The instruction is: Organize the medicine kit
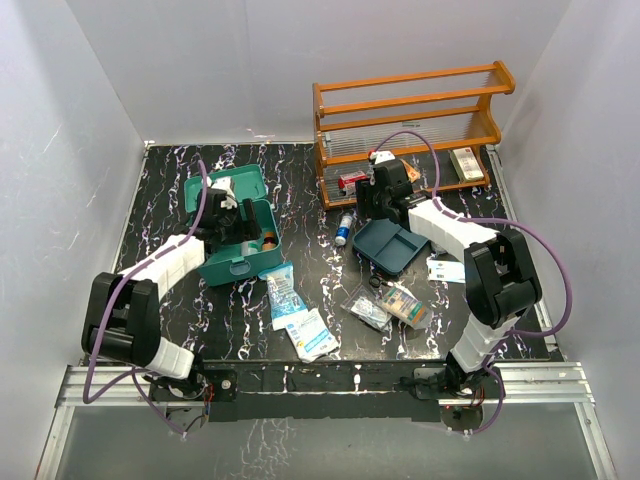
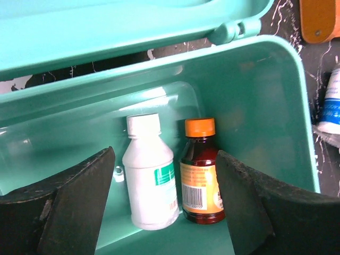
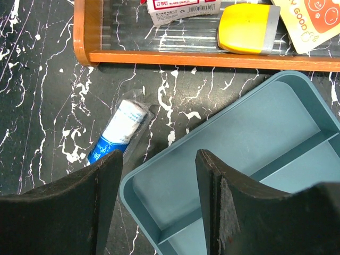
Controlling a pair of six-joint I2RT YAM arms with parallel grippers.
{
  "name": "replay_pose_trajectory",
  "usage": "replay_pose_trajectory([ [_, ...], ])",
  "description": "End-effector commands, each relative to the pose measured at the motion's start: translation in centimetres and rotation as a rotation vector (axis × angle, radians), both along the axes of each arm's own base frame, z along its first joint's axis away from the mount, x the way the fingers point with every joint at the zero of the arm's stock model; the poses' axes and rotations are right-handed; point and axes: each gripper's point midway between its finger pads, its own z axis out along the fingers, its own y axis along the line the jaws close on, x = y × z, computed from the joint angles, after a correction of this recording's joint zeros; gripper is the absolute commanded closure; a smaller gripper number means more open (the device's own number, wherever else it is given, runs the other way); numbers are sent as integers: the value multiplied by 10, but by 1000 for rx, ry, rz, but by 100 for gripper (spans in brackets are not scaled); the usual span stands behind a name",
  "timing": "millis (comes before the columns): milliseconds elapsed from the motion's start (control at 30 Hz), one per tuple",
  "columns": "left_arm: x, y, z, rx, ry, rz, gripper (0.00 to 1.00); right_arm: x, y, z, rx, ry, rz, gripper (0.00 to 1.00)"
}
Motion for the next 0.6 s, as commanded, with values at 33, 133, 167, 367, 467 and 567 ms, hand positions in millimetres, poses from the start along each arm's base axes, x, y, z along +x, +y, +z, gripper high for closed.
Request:
replay_pose_trajectory([
  [33, 13, 0, 36, -15, -116, 21, 32, 5, 3, 29, 33, -93, 7, 45],
  [133, 12, 6, 26, -8, -93, 62, 46, 3, 2, 29, 35, -93, 9, 45],
  [167, 11, 6, 22, -7, -85, 68, 50, 2, 3, 28, 37, -92, 12, 45],
  [367, 6, 19, 6, 29, -30, 147, 54, -3, 5, 29, 52, -89, 28, 45],
  [467, 0, 31, 4, 62, -17, 208, 43, -6, 5, 27, 54, -85, 35, 45],
  [567, -12, 40, -2, 84, 26, 256, 38, -8, 6, 29, 58, -88, 40, 44],
])
